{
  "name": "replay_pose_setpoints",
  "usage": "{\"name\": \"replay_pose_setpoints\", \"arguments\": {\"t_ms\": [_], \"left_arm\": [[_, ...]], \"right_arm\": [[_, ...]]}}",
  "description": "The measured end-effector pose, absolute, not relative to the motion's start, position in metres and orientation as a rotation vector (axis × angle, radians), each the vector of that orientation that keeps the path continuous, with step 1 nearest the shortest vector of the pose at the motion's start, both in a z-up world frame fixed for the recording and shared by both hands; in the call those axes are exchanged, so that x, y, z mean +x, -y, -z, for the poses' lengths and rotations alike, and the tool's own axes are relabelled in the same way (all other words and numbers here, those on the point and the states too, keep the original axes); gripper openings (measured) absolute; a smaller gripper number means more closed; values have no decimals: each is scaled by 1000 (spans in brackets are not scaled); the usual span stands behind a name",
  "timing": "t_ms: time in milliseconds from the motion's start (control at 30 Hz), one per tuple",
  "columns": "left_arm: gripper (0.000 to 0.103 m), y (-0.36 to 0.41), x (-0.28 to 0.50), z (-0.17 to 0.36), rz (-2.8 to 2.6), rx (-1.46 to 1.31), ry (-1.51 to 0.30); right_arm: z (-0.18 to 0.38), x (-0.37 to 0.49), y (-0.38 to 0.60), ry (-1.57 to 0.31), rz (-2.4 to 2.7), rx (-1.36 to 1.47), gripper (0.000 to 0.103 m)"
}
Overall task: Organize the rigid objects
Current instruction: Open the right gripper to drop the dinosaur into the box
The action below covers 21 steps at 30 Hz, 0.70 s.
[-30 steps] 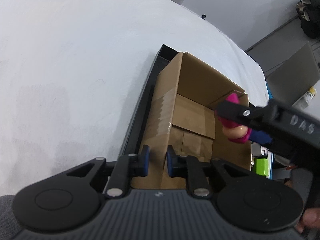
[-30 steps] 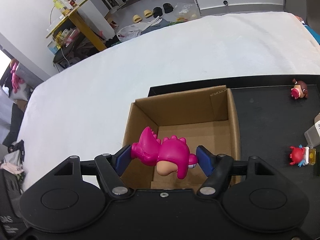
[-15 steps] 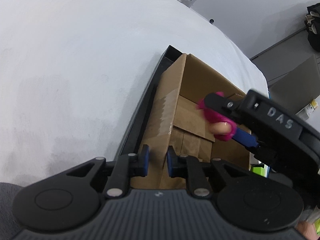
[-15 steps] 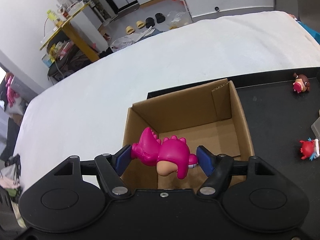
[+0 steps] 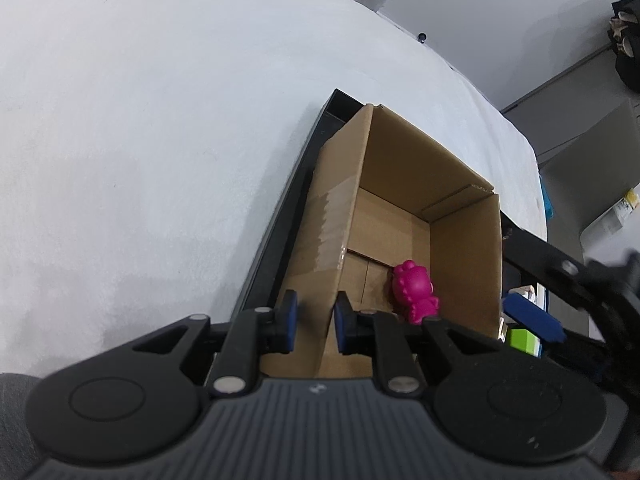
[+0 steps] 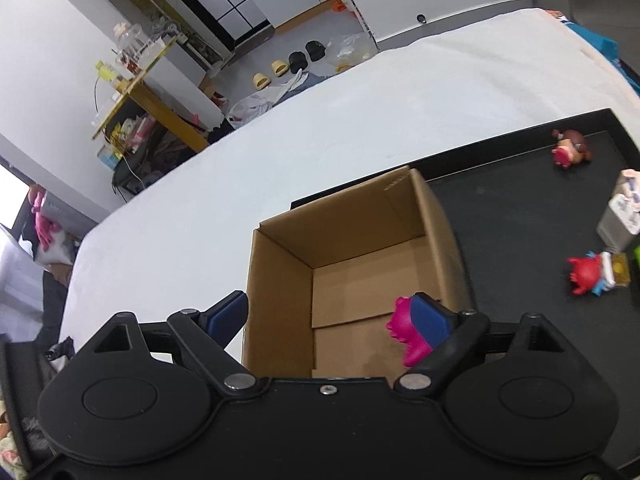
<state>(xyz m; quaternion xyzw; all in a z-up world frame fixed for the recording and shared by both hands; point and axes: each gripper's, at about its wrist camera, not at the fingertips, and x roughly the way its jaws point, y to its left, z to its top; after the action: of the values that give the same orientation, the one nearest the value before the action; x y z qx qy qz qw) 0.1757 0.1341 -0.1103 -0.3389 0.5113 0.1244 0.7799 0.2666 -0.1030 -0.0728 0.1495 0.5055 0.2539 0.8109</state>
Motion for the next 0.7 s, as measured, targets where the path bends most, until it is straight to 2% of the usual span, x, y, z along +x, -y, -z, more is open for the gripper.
{"name": "replay_pose_setpoints", "arguments": {"t_ms": [333,700], "left_arm": [[18,-128,179,108,-273,-680,-1121],[21,-125,179,115,-243,-624,-1190]], "right_arm": [[63,258,130,-1061,-470,322,99],[64,253,167,-993,-334,288,100]]}}
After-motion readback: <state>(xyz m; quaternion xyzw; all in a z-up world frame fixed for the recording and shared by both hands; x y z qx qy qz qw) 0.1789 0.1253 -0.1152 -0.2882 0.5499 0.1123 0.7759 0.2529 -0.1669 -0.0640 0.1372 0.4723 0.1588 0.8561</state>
